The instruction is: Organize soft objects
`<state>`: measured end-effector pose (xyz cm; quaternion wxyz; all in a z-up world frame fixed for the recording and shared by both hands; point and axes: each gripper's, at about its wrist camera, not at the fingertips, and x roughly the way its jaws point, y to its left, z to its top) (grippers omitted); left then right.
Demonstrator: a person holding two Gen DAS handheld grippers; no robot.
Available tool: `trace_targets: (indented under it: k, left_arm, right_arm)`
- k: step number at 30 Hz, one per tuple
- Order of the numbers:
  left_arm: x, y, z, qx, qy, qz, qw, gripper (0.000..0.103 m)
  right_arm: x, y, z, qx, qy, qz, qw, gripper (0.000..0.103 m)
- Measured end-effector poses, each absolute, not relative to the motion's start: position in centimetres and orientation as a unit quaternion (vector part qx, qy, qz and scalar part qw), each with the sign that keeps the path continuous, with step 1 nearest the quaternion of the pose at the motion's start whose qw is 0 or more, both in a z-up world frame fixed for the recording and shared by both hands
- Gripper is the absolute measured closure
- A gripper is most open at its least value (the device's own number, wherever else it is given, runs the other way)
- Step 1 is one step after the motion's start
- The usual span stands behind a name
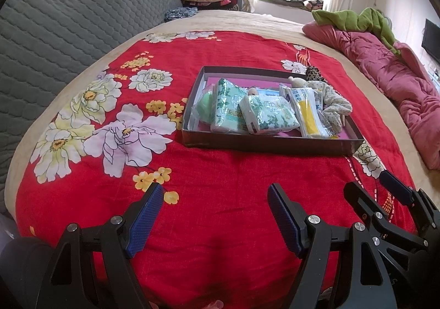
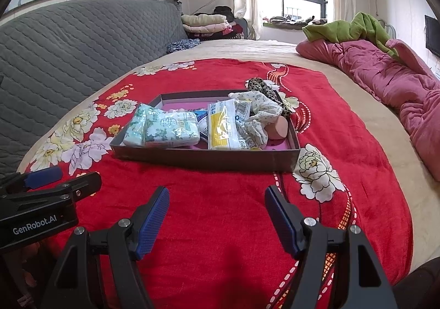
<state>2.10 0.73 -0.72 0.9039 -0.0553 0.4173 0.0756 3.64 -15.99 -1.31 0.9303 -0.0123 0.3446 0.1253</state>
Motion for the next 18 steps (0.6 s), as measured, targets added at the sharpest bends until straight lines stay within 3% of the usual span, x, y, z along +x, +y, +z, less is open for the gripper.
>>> trace_targets:
  k: [18]
  left_arm:
    - [2.42,0.8,-1.6,-0.058,0.429,0.069,0.899,0.024]
  right_arm:
    - [3.95,-16.57,-1.53,-0.004,0.35,0.119,0.929,0.032]
